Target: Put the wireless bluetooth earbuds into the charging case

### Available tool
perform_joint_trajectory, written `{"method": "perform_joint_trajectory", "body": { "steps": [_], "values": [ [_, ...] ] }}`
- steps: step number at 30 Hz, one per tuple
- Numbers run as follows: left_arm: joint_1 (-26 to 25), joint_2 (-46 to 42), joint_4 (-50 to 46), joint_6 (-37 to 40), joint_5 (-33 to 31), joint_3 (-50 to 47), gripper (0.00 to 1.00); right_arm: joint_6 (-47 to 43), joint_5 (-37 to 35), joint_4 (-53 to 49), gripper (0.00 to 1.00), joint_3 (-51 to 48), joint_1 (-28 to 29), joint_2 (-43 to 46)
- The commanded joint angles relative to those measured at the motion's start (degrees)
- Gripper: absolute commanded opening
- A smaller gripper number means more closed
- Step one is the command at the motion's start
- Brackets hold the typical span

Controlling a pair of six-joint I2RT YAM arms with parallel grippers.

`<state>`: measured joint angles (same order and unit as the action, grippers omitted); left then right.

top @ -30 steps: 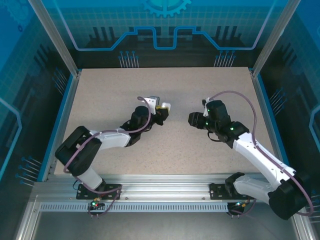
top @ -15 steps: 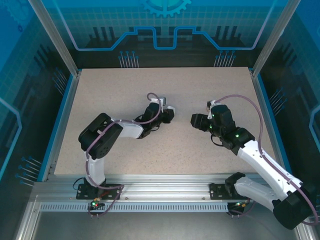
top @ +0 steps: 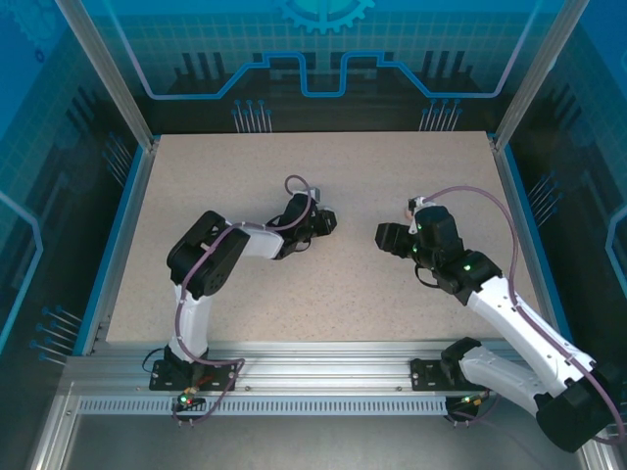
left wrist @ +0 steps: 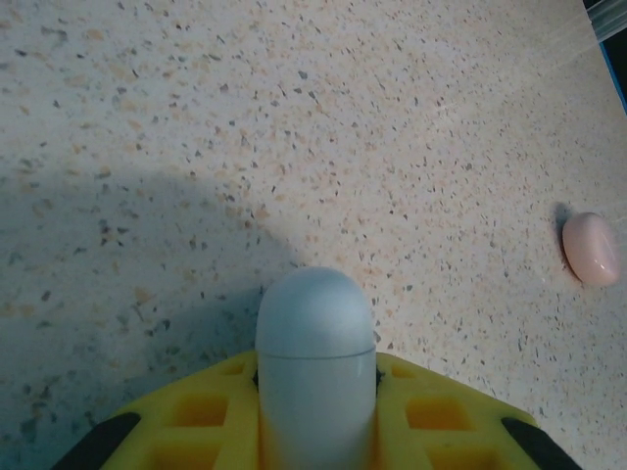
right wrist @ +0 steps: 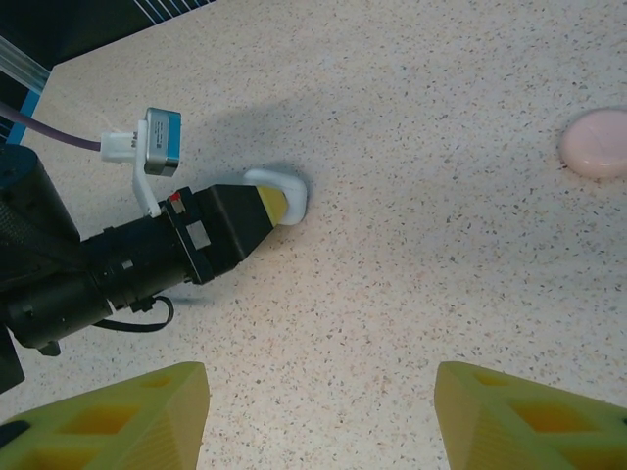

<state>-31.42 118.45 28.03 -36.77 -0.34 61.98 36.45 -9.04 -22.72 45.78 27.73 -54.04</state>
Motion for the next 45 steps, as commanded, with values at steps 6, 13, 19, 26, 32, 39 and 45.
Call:
{"method": "perform_joint_trajectory", "body": {
  "steps": [6,13,19,26,32,39,45],
  "values": [
    [1.3,1.9,-4.7,-1.1,2.1,1.4,0.24,-0.4,-1.6,-0.7,0.68,2.8,0.5,1.4],
    [3.0,-0.6,-6.5,0.0,1.5,-0.4,0.52,-0.6,-1.9,-1.2,0.75,3.8,0.5,1.5],
    [5.7,-5.0,-6.8,1.4,0.1,-4.3,0.75,-0.8,-2.2,-1.4,0.77,4.1,0.5,1.8],
    [9.8,-11.2,-8.3,3.3,-1.0,-9.2,0.88,-1.3,-2.2,-1.4,0.88,4.3,0.3,1.8],
    [13.5,-20.2,-10.4,5.4,-2.4,-13.8,0.99,-2.1,-2.0,-1.9,0.95,5.7,-0.4,1.6],
    [16.4,-34.2,-16.9,10.8,-5.4,-14.9,0.99,-3.8,-1.8,-3.5,1.00,7.4,-3.3,1.1],
    [17.6,-44.4,-19.2,16.6,-9.4,-15.9,0.99,-7.5,-1.3,-6.6,1.00,11.2,-8.2,-1.0]
  ]
}}
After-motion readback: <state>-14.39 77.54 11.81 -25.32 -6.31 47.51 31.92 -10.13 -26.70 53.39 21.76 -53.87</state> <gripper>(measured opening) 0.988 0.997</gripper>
